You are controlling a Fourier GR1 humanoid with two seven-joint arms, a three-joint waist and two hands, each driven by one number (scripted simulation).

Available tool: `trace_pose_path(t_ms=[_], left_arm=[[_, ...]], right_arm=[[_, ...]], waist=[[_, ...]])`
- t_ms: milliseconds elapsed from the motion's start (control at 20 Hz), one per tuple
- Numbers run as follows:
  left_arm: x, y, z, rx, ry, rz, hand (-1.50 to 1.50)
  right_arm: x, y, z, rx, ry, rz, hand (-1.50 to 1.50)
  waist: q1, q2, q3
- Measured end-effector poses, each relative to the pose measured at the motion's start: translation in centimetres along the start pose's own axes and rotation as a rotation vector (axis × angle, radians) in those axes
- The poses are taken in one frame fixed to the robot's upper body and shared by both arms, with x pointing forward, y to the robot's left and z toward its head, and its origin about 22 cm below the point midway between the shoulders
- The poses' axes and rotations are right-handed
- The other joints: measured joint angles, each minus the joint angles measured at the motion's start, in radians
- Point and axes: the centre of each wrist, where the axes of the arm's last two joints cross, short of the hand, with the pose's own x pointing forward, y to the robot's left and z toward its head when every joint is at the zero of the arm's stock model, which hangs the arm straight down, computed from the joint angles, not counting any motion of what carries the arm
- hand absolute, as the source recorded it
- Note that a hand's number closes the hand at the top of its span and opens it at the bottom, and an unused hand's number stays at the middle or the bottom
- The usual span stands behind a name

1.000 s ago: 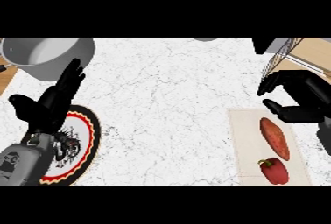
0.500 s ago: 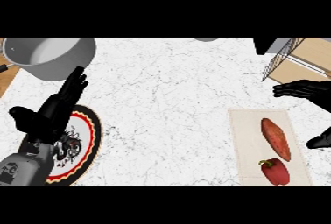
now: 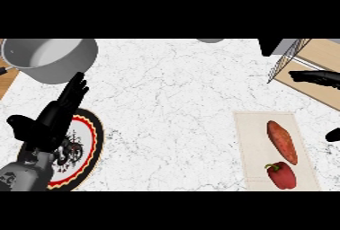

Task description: Pick the sweet potato from the placemat and place it in the tiered shelf

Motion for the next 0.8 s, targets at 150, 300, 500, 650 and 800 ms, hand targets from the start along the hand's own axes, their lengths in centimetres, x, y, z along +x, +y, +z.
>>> trace_pose_path(t_ms=[150, 300, 500, 650, 800], left_arm=[[0.2, 0.2, 0.0, -0.002, -0.001, -0.001, 0.0], [0.1, 0.2, 0.2, 0.003, 0.004, -0.003, 0.0], [-0.4, -0.3, 0.5, 0.006, 0.003, -0.003, 0.0], [-0.1, -0.3, 1.0, 0.007, 0.005, -0.003, 0.0], [-0.1, -0.2, 1.1, 0.011, 0.006, -0.006, 0.0]], right_arm=[[0.0, 0.5, -0.4, 0.043, 0.013, 0.08, -1.5], [-0.3, 1.0, -0.6, 0.083, 0.024, 0.141, -1.5], [-1.2, 1.9, -1.1, 0.136, 0.038, 0.237, -1.5], [-2.2, 2.9, -1.6, 0.178, 0.046, 0.325, -1.5], [-3.3, 3.5, -2.0, 0.222, 0.053, 0.385, -1.5]], waist=[[-0.003, 0.0, -0.001], [-0.008, -0.001, -0.002], [-0.013, -0.003, -0.003], [-0.015, -0.006, -0.004], [-0.022, -0.007, -0.005]])
